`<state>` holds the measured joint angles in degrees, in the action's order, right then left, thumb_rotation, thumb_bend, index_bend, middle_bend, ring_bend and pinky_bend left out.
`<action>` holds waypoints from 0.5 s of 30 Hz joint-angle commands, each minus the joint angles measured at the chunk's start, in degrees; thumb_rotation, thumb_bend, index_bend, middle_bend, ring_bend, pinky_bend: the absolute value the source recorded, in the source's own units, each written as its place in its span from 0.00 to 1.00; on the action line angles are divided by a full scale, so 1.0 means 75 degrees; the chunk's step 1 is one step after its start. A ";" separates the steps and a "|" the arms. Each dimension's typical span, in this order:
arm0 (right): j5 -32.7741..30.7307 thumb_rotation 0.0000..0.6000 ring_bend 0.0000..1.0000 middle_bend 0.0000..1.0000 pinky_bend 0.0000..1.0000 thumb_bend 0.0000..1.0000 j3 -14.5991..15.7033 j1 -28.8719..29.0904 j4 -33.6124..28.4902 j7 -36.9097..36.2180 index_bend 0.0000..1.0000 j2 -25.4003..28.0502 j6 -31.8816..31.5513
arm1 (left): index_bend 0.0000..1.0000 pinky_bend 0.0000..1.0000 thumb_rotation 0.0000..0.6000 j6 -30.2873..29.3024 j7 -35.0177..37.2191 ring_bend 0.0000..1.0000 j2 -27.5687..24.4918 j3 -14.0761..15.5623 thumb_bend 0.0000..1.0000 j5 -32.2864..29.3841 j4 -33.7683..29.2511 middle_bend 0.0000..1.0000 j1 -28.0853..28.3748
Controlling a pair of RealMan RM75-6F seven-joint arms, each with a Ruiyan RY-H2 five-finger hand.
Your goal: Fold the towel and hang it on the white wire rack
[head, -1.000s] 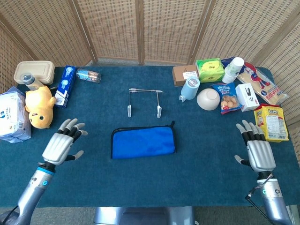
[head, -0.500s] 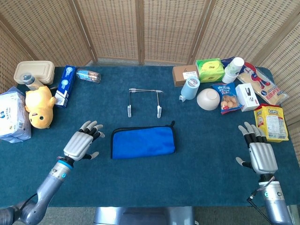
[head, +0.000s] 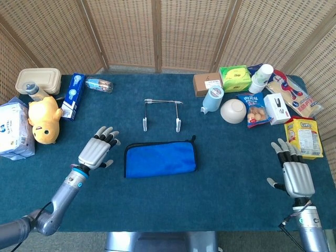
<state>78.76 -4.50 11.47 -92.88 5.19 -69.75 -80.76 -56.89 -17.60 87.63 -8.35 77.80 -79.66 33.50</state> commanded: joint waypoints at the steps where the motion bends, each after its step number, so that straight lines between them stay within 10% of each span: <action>1: 0.0004 1.00 0.00 0.01 0.00 0.12 -0.0021 -0.0028 -0.0008 -0.0004 0.00 -0.0006 -0.0022 | 0.32 0.00 1.00 0.0105 0.0089 0.00 0.0223 -0.0049 0.33 -0.0003 0.0317 0.16 0.0208; 15: -0.0005 1.00 0.00 0.02 0.00 0.13 -0.0109 -0.0184 -0.0042 0.0011 0.00 0.0048 -0.0123 | 0.32 0.00 1.00 0.0178 0.0310 0.00 0.0858 0.0078 0.33 0.0099 0.1277 0.14 0.0563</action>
<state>78.72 -5.31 10.09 -93.20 5.28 -69.40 -81.67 -55.49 -15.42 93.83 -7.87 78.42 -70.35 37.56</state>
